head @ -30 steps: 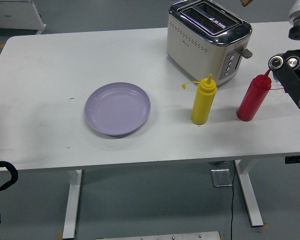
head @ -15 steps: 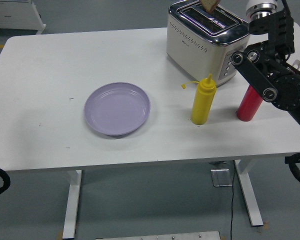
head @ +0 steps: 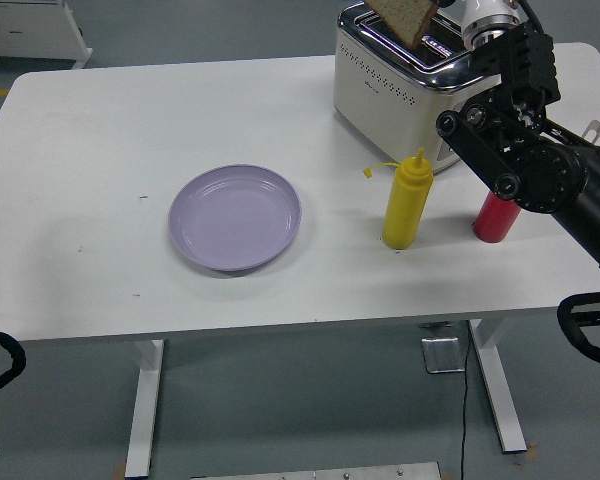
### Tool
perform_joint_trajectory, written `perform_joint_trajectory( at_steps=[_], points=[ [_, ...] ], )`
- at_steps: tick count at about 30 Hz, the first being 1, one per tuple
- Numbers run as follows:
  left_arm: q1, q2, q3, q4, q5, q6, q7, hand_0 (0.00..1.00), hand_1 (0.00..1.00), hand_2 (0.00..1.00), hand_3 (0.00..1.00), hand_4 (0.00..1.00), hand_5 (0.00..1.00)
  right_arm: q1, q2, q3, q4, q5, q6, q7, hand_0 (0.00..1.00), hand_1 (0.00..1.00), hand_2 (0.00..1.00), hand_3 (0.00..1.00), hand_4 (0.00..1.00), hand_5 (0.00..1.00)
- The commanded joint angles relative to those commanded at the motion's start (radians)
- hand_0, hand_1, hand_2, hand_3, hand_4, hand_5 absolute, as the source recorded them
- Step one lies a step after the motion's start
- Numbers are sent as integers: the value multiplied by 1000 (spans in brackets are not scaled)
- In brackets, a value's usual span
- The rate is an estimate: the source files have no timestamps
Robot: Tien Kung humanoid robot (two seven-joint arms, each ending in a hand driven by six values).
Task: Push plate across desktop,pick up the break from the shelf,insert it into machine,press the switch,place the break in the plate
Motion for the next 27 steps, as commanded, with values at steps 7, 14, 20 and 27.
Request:
perform_joint_trajectory(
  at_steps=[7, 14, 20, 27],
  points=[
    [-2, -3, 1, 5, 2, -1, 1, 834, 902, 897, 806, 640, 998, 3, 5, 9, -45, -59, -7, -2, 221, 276, 372, 465, 199, 2],
    [-2, -11, 5, 10, 4, -3, 2, 834, 902, 898, 806, 639, 998, 3, 4, 16, -77, -85, -13, 7, 222, 276, 372, 464, 197, 2],
    [-2, -13, 7, 10, 5, -3, 4, 835, 902, 898, 806, 639, 998, 1, 5, 16, -96, -91, -6, 1, 229, 281, 376, 465, 193, 2],
    [-1, -14, 9, 12, 5, -4, 4, 835, 903, 898, 806, 639, 998, -1, 8, 14, -121, -96, -1, -5, 234, 285, 382, 465, 186, 2]
  ],
)
